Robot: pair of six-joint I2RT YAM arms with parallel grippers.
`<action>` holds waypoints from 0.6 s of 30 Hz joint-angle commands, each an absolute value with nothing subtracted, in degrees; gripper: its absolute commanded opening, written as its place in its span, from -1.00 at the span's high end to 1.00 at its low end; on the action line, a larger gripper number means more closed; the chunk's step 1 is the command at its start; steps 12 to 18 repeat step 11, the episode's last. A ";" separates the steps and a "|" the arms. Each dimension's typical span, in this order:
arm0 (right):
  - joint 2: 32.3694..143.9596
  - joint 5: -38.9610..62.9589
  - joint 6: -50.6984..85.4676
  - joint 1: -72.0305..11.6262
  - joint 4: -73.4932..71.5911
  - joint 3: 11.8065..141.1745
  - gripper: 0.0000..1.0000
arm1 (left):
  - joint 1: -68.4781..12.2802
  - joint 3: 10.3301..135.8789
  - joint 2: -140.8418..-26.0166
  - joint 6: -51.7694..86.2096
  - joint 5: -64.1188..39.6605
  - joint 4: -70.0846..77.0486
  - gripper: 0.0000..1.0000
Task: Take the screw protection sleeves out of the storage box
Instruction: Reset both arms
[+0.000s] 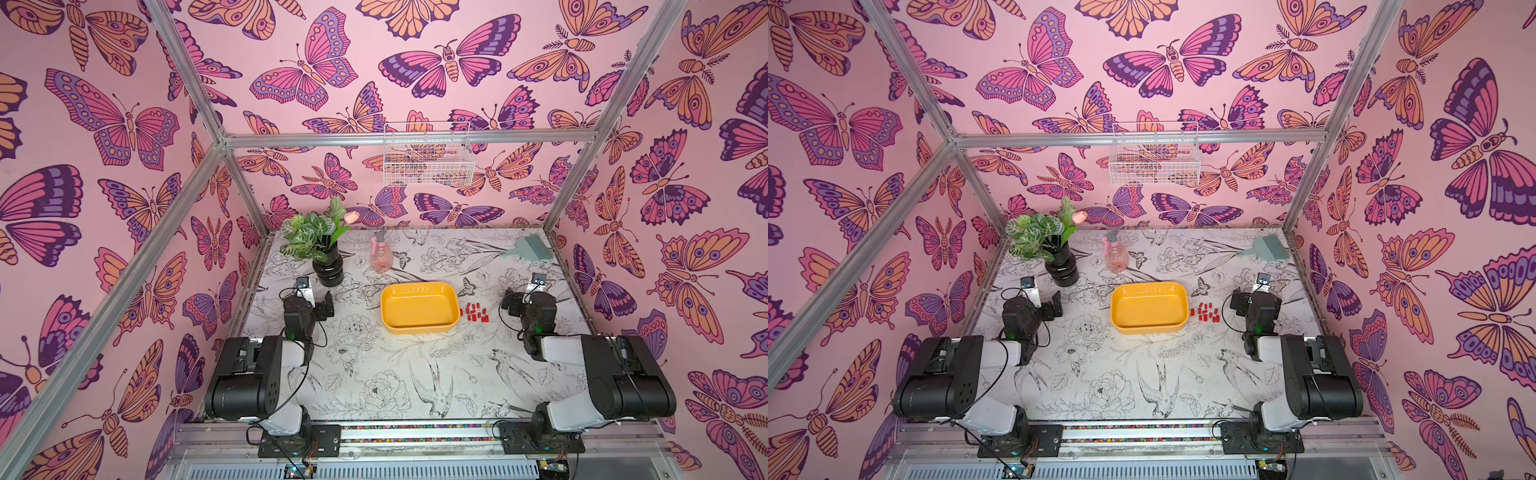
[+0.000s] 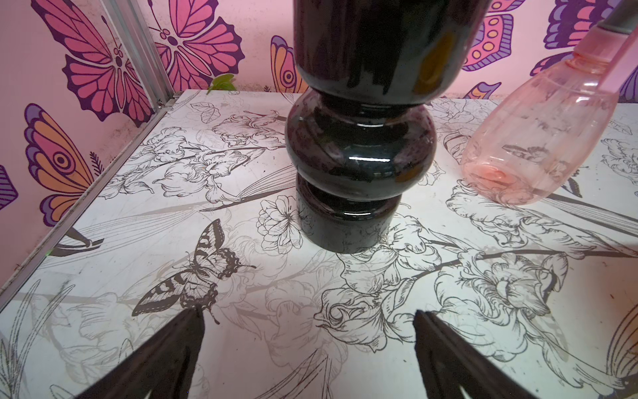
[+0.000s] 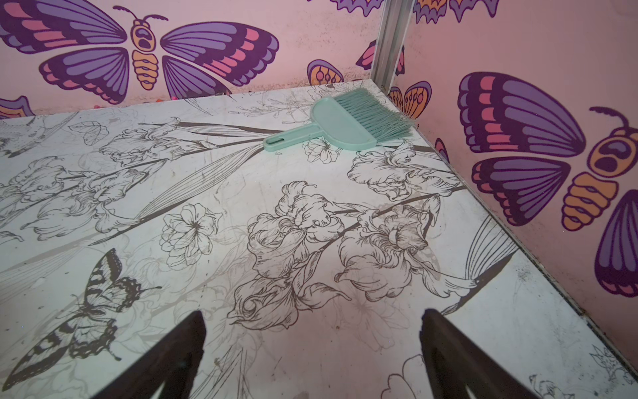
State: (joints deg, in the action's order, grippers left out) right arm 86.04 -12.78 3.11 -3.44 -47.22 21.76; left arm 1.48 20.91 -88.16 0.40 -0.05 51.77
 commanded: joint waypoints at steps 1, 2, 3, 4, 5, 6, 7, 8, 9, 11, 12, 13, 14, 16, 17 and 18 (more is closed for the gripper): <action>86.16 -12.61 2.79 -3.15 -48.32 21.97 -0.97 | 1.44 21.42 -88.63 -0.10 -0.86 51.24 -1.00; 86.21 -12.62 2.80 -3.16 -48.34 21.98 -0.97 | 1.50 21.38 -88.68 -0.16 -1.13 51.17 -1.00; 86.20 -12.65 2.82 -3.13 -48.34 21.97 -0.97 | 1.49 21.44 -88.67 -0.12 -1.23 51.12 -1.00; 86.18 -12.64 2.79 -3.11 -48.32 21.97 -0.97 | 1.52 21.38 -88.68 -0.13 -1.21 51.23 -1.00; 86.22 -12.65 2.81 -3.20 -48.34 21.97 -0.97 | 1.52 21.44 -88.57 -0.14 -1.23 51.19 -1.00; 86.15 -12.65 2.81 -3.20 -48.34 21.97 -0.97 | 1.49 21.36 -88.68 -0.17 -1.22 51.21 -1.00; 86.21 -12.66 2.81 -3.17 -48.34 21.98 -0.97 | 1.56 21.44 -88.61 -0.10 -1.23 51.23 -1.00; 86.22 -12.61 2.80 -3.16 -48.34 21.98 -0.97 | 1.54 21.38 -88.56 -0.15 -1.23 51.22 -1.00; 86.18 -12.66 2.85 -3.20 -48.34 21.97 -0.97 | 1.45 21.33 -88.58 -0.11 -1.23 51.21 -1.00; 86.21 -12.60 2.80 -3.16 -48.34 21.97 -0.97 | 1.52 21.35 -88.53 -0.11 -1.28 51.23 -1.00; 86.21 -12.60 2.80 -3.16 -48.34 21.97 -0.97 | 1.52 21.35 -88.53 -0.11 -1.28 51.23 -1.00; 86.21 -12.60 2.80 -3.16 -48.34 21.97 -0.97 | 1.52 21.35 -88.53 -0.11 -1.28 51.23 -1.00; 86.21 -12.60 2.80 -3.16 -48.34 21.97 -0.97 | 1.52 21.35 -88.53 -0.11 -1.28 51.23 -1.00; 86.21 -12.60 2.80 -3.16 -48.34 21.97 -0.97 | 1.52 21.35 -88.53 -0.11 -1.28 51.23 -1.00; 86.21 -12.60 2.80 -3.16 -48.34 21.97 -0.97 | 1.52 21.35 -88.53 -0.11 -1.28 51.23 -1.00; 86.21 -12.60 2.80 -3.16 -48.34 21.97 -0.97 | 1.52 21.35 -88.53 -0.11 -1.28 51.23 -1.00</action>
